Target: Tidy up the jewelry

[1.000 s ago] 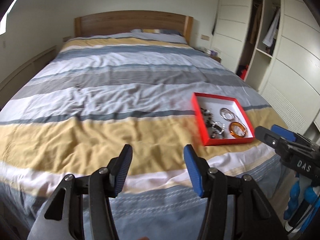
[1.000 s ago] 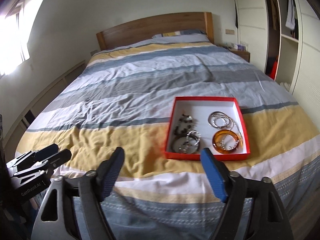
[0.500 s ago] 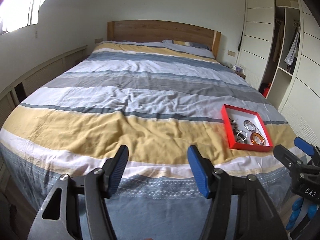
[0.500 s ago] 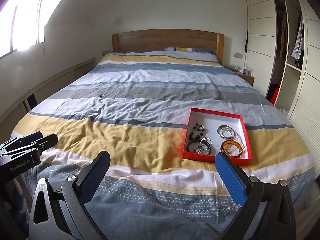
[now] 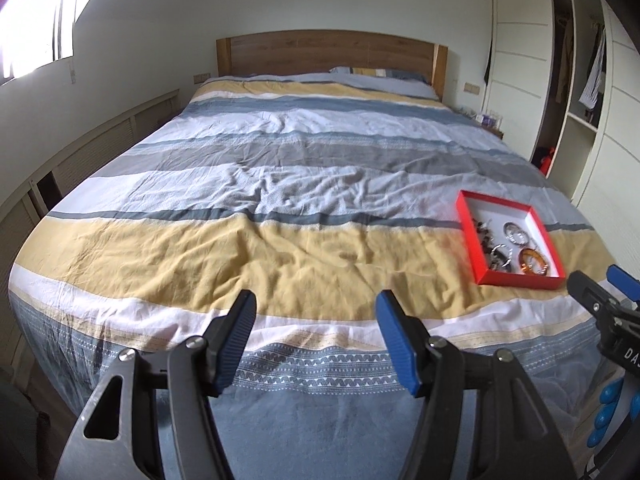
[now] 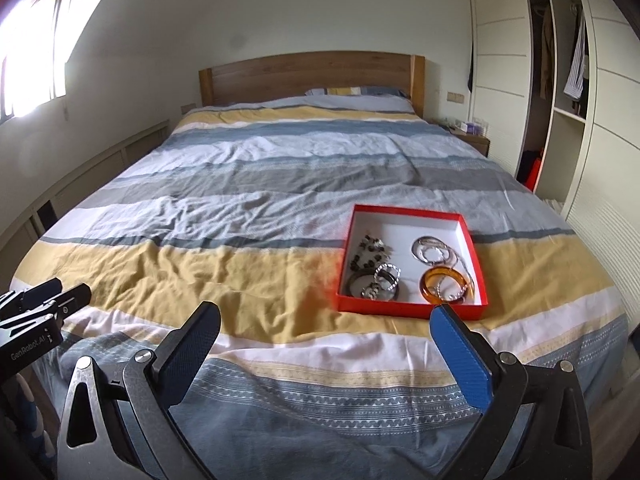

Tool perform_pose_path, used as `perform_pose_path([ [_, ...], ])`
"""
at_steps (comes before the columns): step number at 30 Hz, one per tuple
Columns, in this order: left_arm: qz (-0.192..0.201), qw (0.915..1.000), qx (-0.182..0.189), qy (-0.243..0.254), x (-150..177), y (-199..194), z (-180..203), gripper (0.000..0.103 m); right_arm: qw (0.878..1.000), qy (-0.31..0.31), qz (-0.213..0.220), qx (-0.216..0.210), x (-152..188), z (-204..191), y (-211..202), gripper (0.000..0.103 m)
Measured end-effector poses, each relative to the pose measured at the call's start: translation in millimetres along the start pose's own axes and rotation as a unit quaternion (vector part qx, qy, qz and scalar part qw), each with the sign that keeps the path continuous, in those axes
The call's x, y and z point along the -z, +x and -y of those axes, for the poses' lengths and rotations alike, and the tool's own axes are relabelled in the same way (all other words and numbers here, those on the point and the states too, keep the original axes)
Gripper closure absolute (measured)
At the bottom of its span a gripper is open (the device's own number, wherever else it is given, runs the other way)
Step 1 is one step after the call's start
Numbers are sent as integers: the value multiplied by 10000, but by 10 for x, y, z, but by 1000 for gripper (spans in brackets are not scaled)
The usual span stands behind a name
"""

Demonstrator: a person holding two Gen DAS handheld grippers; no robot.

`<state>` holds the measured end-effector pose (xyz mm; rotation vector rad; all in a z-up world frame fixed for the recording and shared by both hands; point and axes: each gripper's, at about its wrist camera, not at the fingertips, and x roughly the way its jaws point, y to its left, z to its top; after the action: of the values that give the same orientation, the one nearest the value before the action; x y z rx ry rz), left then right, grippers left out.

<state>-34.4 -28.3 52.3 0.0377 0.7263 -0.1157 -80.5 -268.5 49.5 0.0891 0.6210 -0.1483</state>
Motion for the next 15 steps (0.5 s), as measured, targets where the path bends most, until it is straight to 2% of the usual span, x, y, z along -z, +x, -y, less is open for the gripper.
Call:
perform_pose_path([
  [15, -503, 9986, -88, 160, -104, 526, 217, 43, 9978, 41, -627, 217, 18, 341, 560, 1],
])
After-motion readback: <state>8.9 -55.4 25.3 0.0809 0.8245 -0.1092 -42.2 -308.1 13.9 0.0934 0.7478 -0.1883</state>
